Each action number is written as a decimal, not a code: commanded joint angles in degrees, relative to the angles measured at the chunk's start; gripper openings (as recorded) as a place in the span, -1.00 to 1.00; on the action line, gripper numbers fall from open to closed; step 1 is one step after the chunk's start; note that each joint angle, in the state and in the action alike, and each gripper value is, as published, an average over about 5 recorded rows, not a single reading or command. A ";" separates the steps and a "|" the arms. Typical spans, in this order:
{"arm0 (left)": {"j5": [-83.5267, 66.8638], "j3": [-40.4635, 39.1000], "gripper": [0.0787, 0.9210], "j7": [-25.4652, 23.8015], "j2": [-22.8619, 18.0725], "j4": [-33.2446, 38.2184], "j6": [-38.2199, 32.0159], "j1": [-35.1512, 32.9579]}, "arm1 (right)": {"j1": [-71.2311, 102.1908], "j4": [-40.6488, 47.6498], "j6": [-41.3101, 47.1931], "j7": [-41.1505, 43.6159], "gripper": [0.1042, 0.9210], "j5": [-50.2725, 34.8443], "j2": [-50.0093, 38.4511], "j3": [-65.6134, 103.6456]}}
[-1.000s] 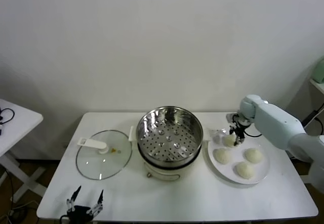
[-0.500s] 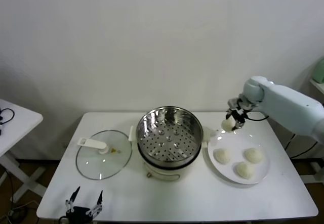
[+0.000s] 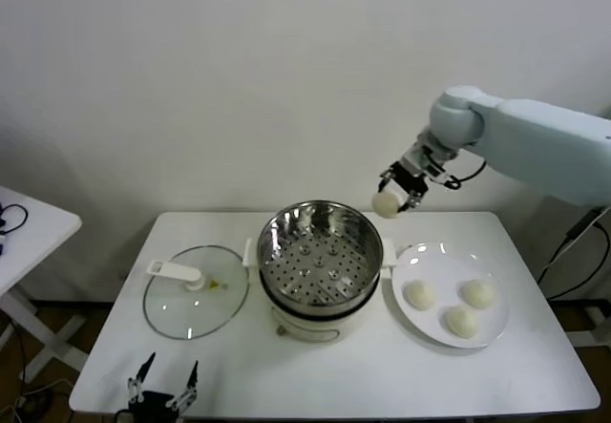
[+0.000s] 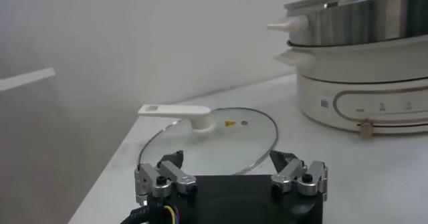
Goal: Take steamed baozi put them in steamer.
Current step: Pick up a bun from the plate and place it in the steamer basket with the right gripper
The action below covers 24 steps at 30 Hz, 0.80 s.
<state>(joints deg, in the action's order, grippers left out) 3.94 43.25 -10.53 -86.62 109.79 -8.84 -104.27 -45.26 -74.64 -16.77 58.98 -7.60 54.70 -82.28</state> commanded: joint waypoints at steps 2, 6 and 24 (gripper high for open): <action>0.10 -0.06 0.77 0.07 0.05 -0.23 -0.36 0.08 | -0.21 1.72 -14.67 -4.61 0.26 8.98 9.66 -1.25; 0.08 0.09 0.77 0.08 0.16 -0.32 -0.46 0.20 | 3.76 6.03 -17.26 -5.94 0.26 12.90 12.96 -0.25; 0.14 0.50 0.77 0.22 0.09 -0.93 -0.88 0.31 | 13.79 17.42 -21.99 -5.90 0.27 20.33 20.46 2.97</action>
<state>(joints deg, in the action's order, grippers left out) 4.05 43.69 -10.30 -86.51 108.90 -9.67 -104.05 -35.24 -62.07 -35.80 53.60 8.83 71.62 -79.93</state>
